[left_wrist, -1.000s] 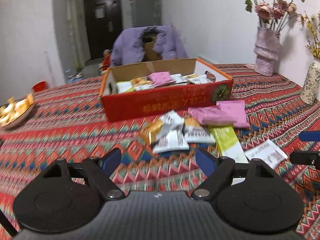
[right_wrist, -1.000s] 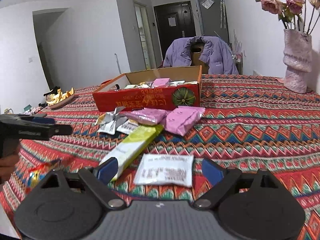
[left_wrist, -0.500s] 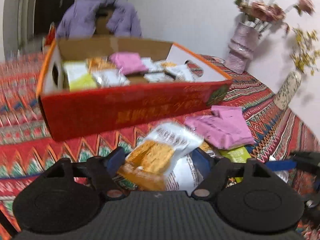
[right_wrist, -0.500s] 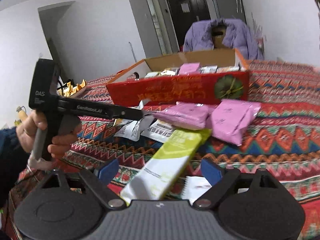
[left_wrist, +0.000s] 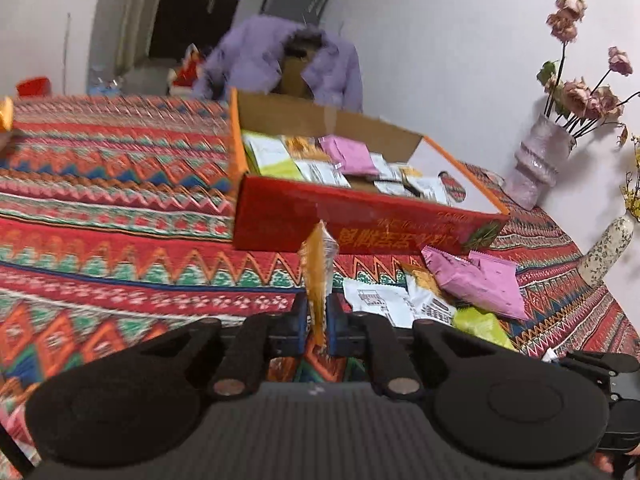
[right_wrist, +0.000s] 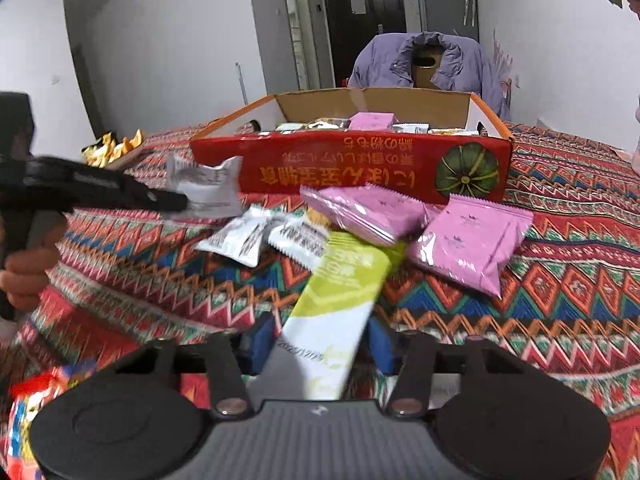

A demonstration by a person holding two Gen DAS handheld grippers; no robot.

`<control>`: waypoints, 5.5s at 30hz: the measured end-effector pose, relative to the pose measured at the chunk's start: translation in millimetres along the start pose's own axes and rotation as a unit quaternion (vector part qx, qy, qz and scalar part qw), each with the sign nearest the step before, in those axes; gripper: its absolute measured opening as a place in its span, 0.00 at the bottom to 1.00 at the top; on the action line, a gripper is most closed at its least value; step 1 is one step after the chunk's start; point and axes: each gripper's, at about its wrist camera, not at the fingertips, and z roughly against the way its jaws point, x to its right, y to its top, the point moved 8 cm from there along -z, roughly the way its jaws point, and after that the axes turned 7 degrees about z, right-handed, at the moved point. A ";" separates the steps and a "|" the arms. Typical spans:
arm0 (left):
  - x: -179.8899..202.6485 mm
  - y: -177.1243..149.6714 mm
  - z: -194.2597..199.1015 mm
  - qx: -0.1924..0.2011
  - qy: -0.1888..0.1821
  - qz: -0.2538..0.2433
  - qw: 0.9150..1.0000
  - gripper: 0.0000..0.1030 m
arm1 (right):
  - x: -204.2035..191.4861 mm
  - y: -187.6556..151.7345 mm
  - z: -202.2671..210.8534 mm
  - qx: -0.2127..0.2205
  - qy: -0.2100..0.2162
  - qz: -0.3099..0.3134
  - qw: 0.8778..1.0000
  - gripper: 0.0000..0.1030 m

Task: Organize snacks
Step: 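Grasp the orange wafer packet with left tool while right tool grasps the green-and-white bar, then carry both packets into the box and open both tools, then withdraw both tools from the box back toward the snack pile, then grasp a white sachet with left tool while right tool grasps another white sachet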

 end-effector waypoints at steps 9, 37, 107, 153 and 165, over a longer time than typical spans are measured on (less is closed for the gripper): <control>19.4 -13.7 39.2 0.037 0.061 -0.034 0.997 0.09 | -17.9 -39.1 53.4 -0.011 0.011 0.009 1.000 0.37; 79.4 -36.3 123.4 0.089 0.046 -0.016 0.995 0.09 | -13.8 -18.2 89.3 0.066 0.024 0.006 0.998 0.33; 119.6 -100.7 179.5 0.135 0.128 -0.082 0.979 0.91 | 30.0 -5.8 168.6 0.122 -0.021 0.072 0.990 0.88; 72.9 -25.7 -71.7 -0.062 0.103 -0.057 0.991 0.74 | 91.9 -17.7 15.3 -0.006 -0.007 0.060 0.998 0.75; 57.9 -21.9 -54.6 -0.040 0.107 -0.027 0.993 0.43 | 87.5 -28.5 36.6 0.006 -0.014 0.019 1.000 0.44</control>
